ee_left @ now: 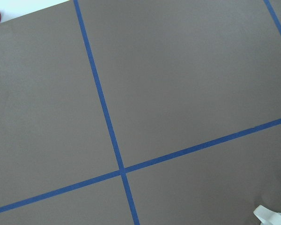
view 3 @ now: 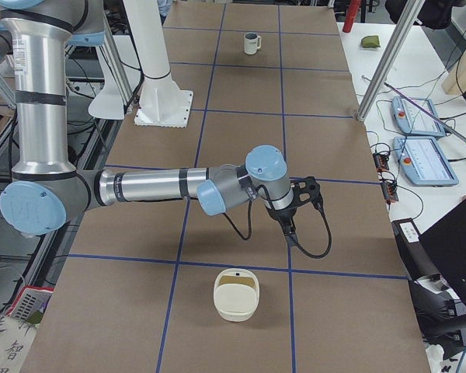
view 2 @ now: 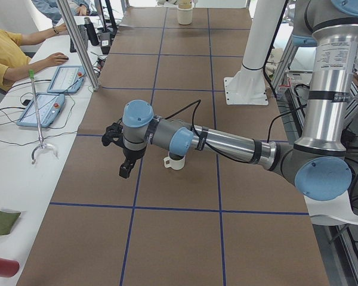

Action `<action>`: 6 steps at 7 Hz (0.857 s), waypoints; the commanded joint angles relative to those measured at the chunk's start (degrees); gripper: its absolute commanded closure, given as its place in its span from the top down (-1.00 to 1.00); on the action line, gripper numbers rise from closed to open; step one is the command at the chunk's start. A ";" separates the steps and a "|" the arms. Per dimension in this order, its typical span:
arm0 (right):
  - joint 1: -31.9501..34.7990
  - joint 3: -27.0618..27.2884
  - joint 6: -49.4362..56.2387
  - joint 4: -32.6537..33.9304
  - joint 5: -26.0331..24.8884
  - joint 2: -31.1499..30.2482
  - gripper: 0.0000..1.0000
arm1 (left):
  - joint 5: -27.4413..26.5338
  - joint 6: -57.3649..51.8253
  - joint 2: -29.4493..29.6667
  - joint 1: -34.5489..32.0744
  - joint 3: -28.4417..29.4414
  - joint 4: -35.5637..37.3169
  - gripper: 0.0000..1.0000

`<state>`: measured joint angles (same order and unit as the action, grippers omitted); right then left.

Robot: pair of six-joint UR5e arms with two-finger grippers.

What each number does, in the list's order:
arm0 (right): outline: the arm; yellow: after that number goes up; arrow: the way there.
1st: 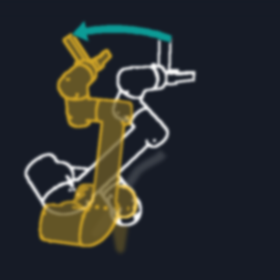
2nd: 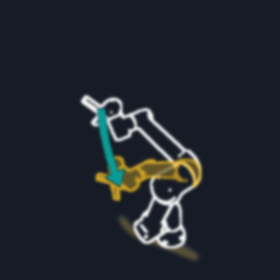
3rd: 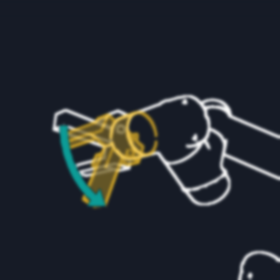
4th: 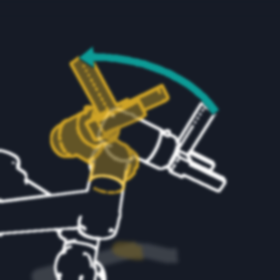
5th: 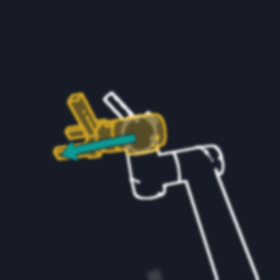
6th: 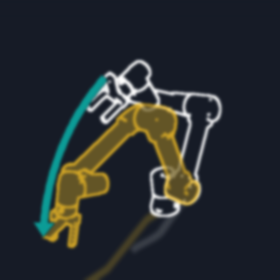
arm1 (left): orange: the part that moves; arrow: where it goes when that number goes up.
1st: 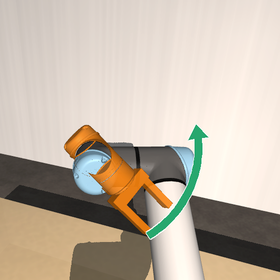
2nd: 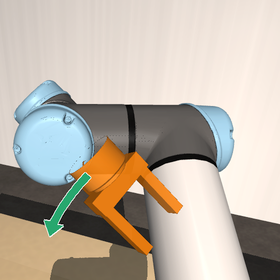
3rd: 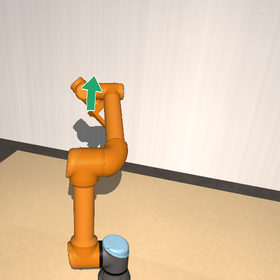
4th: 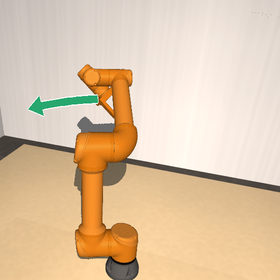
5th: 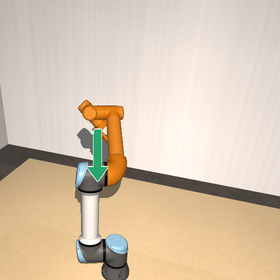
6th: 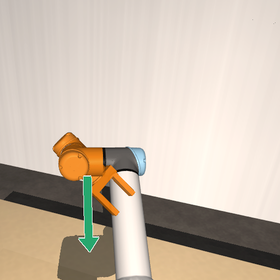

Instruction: Left arm hands cup to right arm to dump lemon

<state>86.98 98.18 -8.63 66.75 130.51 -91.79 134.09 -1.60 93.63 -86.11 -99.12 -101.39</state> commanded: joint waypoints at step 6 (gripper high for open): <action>-10.07 0.52 -8.95 -7.16 0.53 0.56 1.00 | -9.37 46.31 -11.88 25.80 -1.07 -27.55 1.00</action>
<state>76.99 98.74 -17.52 59.63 131.08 -91.25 125.59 40.18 82.74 -63.33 -99.54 -127.74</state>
